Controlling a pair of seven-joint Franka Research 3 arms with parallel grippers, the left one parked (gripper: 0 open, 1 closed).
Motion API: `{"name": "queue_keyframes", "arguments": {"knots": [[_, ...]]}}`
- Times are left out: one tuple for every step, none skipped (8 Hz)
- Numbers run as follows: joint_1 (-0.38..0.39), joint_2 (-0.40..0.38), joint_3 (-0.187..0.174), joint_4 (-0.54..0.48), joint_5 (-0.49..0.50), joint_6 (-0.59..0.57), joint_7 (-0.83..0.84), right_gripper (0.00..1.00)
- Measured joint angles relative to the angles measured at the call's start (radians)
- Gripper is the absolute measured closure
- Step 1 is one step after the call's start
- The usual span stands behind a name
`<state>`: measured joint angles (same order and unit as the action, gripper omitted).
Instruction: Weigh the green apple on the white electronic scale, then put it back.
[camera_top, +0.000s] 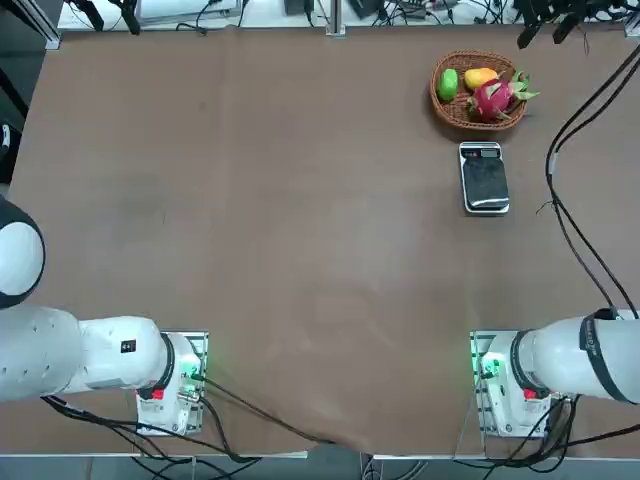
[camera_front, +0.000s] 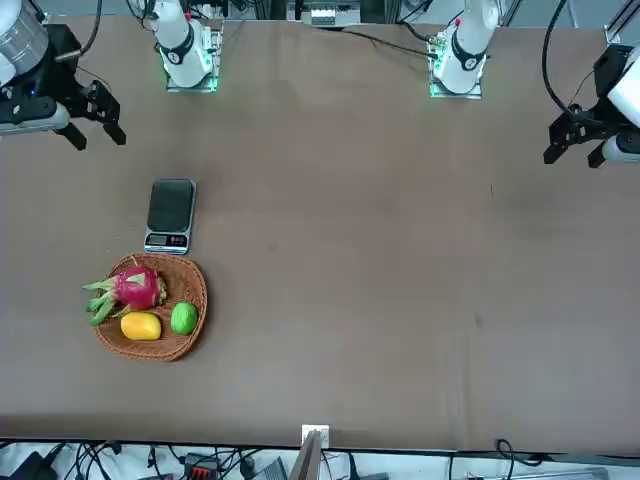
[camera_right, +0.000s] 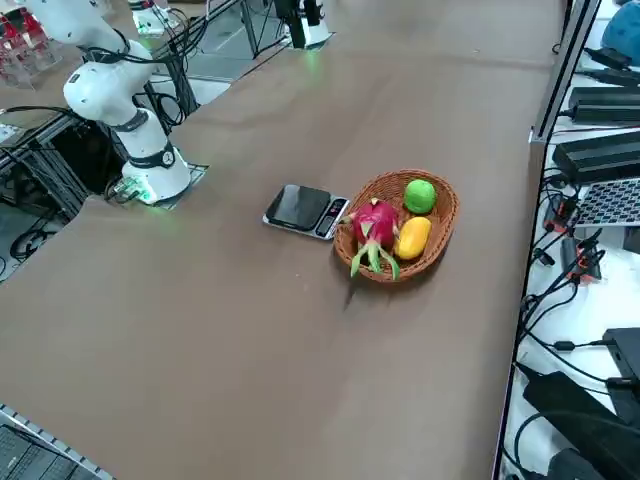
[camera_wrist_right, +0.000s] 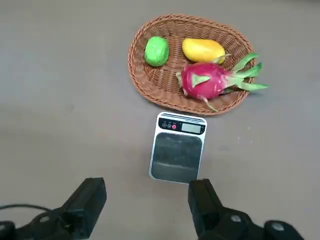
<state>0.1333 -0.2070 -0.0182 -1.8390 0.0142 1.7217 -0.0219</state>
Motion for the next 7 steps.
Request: {"name": "queue_keyframes", "arguments": {"knots": [[0.000,0.000,0.000,0.002,0.000,-0.002,-0.004,0.00],[-0.001,0.000,-0.001,0.002,0.000,-0.005,-0.004,0.00],[-0.003,0.000,-0.003,0.002,0.000,-0.010,-0.004,0.00],[-0.004,0.000,-0.004,0.002,0.000,-0.014,-0.004,0.00],[-0.006,0.000,-0.004,0.002,0.000,-0.015,-0.004,0.00],[-0.009,0.000,-0.005,0.002,0.000,-0.016,0.000,0.00],[-0.012,0.000,-0.005,0.002,0.000,-0.017,0.012,0.00]]}}
